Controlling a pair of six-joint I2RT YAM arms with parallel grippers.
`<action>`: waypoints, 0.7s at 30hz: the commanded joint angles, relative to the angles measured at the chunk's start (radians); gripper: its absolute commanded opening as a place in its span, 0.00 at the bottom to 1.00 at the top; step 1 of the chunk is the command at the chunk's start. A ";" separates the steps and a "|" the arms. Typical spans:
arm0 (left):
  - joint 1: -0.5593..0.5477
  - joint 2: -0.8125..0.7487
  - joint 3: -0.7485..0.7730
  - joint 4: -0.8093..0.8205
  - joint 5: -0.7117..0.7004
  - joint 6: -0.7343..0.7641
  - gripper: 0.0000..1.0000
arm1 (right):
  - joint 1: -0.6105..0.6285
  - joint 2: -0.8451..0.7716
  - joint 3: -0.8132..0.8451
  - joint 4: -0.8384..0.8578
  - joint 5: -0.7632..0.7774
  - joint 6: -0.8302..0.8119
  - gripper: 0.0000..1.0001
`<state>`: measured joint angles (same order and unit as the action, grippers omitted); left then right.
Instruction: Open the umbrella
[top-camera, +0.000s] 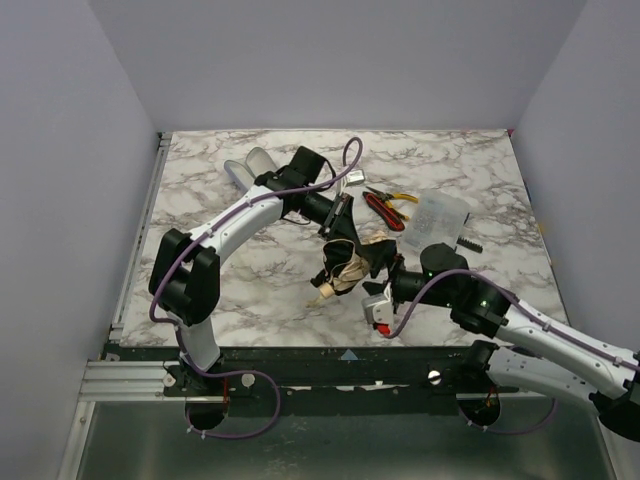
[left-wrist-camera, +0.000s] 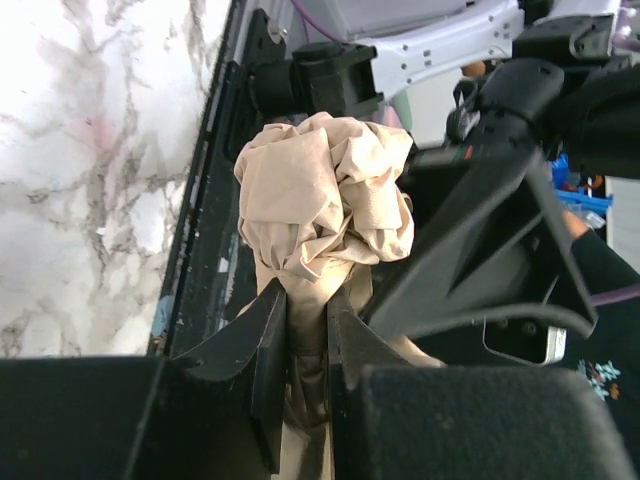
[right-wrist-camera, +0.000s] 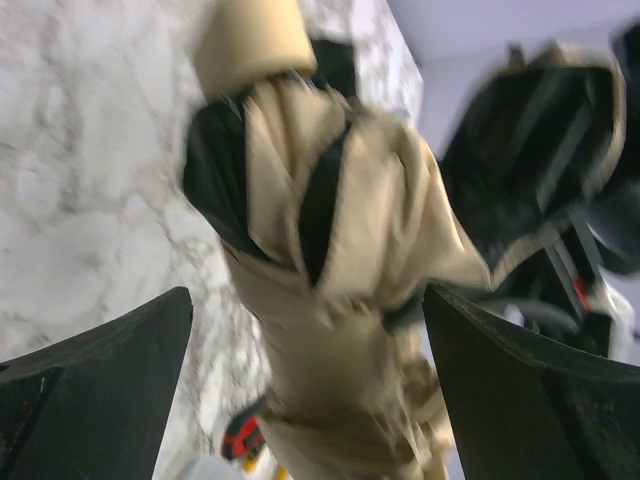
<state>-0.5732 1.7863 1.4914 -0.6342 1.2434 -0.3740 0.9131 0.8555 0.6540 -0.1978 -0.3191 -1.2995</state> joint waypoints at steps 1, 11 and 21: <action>-0.009 -0.027 -0.011 -0.028 0.133 -0.011 0.00 | -0.010 -0.104 -0.025 0.078 0.174 0.046 1.00; -0.025 -0.011 0.015 -0.067 0.153 0.009 0.00 | -0.010 -0.107 -0.041 0.054 0.199 0.051 1.00; -0.037 -0.023 0.020 -0.061 0.139 0.001 0.00 | -0.009 -0.013 -0.046 0.108 0.153 0.020 0.70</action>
<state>-0.6052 1.7863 1.4822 -0.6907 1.3174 -0.3637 0.9035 0.8242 0.6102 -0.1318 -0.1471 -1.2835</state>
